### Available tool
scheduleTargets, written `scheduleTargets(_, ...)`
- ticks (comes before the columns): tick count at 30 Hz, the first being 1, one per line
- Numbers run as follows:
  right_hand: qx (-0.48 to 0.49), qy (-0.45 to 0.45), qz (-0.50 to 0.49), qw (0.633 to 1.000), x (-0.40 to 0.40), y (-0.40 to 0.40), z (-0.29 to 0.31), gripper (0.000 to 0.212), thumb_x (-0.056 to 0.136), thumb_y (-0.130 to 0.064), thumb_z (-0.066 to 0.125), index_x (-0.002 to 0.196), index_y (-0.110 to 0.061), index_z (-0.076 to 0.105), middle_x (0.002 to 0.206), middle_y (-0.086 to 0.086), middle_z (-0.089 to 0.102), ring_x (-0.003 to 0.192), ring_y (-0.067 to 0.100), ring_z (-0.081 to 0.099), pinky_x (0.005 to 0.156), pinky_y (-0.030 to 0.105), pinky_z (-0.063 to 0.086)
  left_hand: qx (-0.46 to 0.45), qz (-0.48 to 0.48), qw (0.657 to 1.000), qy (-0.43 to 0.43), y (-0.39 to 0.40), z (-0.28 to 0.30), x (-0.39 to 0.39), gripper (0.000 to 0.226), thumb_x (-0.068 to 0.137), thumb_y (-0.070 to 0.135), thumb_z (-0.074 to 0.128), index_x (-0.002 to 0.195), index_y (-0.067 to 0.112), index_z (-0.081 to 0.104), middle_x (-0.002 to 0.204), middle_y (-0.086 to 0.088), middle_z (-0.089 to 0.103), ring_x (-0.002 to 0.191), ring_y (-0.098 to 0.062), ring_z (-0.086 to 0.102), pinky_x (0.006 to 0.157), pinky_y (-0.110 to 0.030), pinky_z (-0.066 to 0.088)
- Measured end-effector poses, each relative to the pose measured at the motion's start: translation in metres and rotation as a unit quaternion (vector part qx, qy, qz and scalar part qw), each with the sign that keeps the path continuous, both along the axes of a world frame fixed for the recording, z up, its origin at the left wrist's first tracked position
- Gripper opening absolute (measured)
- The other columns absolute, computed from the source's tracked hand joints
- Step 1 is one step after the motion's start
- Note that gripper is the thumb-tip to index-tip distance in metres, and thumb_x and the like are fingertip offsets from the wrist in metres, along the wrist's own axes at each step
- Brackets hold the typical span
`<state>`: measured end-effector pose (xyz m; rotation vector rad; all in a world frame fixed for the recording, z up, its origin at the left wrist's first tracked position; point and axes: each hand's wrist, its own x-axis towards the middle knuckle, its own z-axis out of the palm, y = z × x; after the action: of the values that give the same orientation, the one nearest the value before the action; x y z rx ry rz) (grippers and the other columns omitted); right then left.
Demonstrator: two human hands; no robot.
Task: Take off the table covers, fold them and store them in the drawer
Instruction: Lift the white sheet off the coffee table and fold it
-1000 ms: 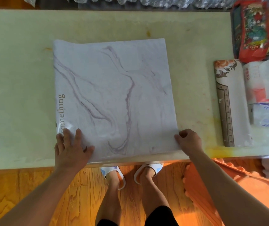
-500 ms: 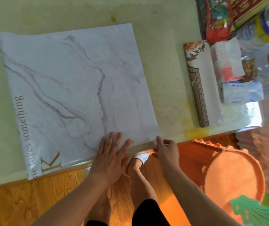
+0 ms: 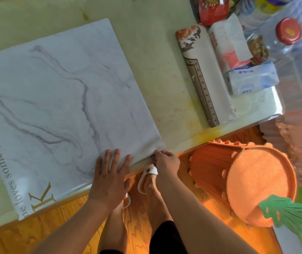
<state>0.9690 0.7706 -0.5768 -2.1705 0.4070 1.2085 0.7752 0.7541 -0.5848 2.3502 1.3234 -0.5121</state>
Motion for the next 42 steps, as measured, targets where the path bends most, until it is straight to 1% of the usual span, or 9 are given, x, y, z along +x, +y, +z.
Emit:
scheduleTargets(5, 0.022, 0.013, 0.005, 1.0, 0.003, -0.001, 0.0, 0.011, 0.087, -0.011, 0.07, 0.096, -0.01, 0.065, 0.08, 0.011, 0.074, 0.067, 0.02, 0.071, 0.076, 0.04, 0.063, 0.031, -0.09, 0.995, -0.034, 0.009, 0.006, 0.016, 0.069, 0.096, 0.041, 0.026, 0.163, 0.025, 0.017, 0.169, -0.014, 0.013, 0.155, -0.041, 0.009, 0.12, -0.063, 0.02)
scheduleTargets(8, 0.037, -0.007, 0.022, 0.999, 0.007, 0.001, 0.002, 0.012, 0.089, -0.018, 0.069, 0.096, -0.014, 0.06, 0.08, 0.01, 0.074, 0.068, 0.019, 0.073, 0.074, 0.04, 0.063, 0.032, -0.111, 0.993, -0.02, 0.014, 0.0, 0.031, 0.069, 0.096, 0.033, 0.039, 0.162, 0.021, 0.022, 0.167, -0.014, 0.023, 0.152, -0.042, 0.022, 0.116, -0.062, 0.029)
scheduleTargets(11, 0.042, -0.061, 0.081, 0.994, 0.008, 0.001, 0.002, 0.013, 0.093, -0.029, 0.067, 0.093, -0.018, 0.06, 0.076, 0.002, 0.074, 0.071, 0.018, 0.073, 0.076, 0.042, 0.062, 0.038, -0.109, 0.993, -0.033, 0.021, 0.004, 0.037, 0.076, 0.079, 0.016, 0.069, 0.151, 0.02, 0.046, 0.14, -0.018, 0.051, 0.121, -0.041, 0.053, 0.092, -0.055, 0.048)
scheduleTargets(13, 0.037, -0.083, 0.106, 0.99, 0.01, 0.0, 0.002, 0.012, 0.093, -0.031, 0.067, 0.09, -0.021, 0.061, 0.081, 0.0, 0.071, 0.075, 0.018, 0.071, 0.078, 0.043, 0.061, 0.042, -0.099, 0.993, -0.049, 0.024, 0.009, 0.037, 0.081, 0.072, 0.011, 0.079, 0.148, 0.022, 0.051, 0.113, -0.018, 0.055, 0.092, -0.034, 0.055, 0.07, -0.046, 0.052)
scheduleTargets(16, 0.023, -0.101, 0.124, 0.987, 0.012, 0.003, 0.002, 0.015, 0.091, -0.034, 0.069, 0.085, -0.022, 0.062, 0.082, -0.003, 0.069, 0.078, 0.017, 0.069, 0.077, 0.041, 0.059, 0.022, -0.086, 0.995, -0.048, 0.026, 0.01, 0.036, 0.088, 0.072, 0.008, 0.081, 0.152, 0.022, 0.046, 0.097, -0.017, 0.051, 0.079, -0.029, 0.051, 0.056, -0.04, 0.052)
scheduleTargets(23, 0.018, -0.129, 0.114, 0.985, 0.005, 0.004, 0.006, 0.019, 0.093, -0.034, 0.068, 0.084, -0.019, 0.062, 0.08, -0.006, 0.06, 0.073, 0.012, 0.054, 0.059, 0.026, 0.037, 0.009, -0.085, 0.996, 0.021, 0.029, 0.017, 0.031, 0.098, 0.075, 0.012, 0.077, 0.16, 0.025, 0.028, 0.106, -0.015, 0.048, 0.087, -0.03, 0.045, 0.064, -0.042, 0.045)
scheduleTargets(35, 0.023, -0.209, 0.231, 0.95, 0.002, 0.004, 0.007, 0.018, 0.095, -0.036, 0.063, 0.085, -0.022, 0.06, 0.087, -0.007, 0.06, 0.08, 0.016, 0.055, 0.066, 0.031, 0.038, 0.05, -0.109, 0.993, -0.001, 0.024, 0.01, -0.002, 0.118, 0.058, 0.017, 0.089, 0.158, 0.017, 0.027, 0.109, -0.023, 0.05, 0.086, -0.035, 0.05, 0.069, -0.048, 0.047)
scheduleTargets(40, 0.032, -0.176, 0.18, 0.967, -0.001, 0.002, 0.014, 0.016, 0.099, -0.034, 0.059, 0.1, -0.019, 0.057, 0.088, -0.006, 0.058, 0.079, 0.011, 0.054, 0.062, 0.025, 0.038, 0.036, -0.085, 0.996, 0.007, 0.018, 0.007, -0.01, 0.115, 0.059, 0.019, 0.092, 0.157, 0.01, 0.033, 0.098, -0.02, 0.048, 0.08, -0.031, 0.049, 0.063, -0.045, 0.051)
scheduleTargets(42, 0.045, -0.149, 0.158, 0.975, 0.002, 0.004, 0.015, 0.021, 0.097, -0.035, 0.061, 0.113, -0.021, 0.056, 0.096, -0.005, 0.062, 0.088, 0.014, 0.06, 0.071, 0.028, 0.045, 0.022, -0.075, 0.997, 0.009, 0.017, 0.007, -0.008, 0.113, 0.06, 0.016, 0.092, 0.157, 0.011, 0.033, 0.098, -0.019, 0.048, 0.079, -0.03, 0.049, 0.062, -0.043, 0.053)
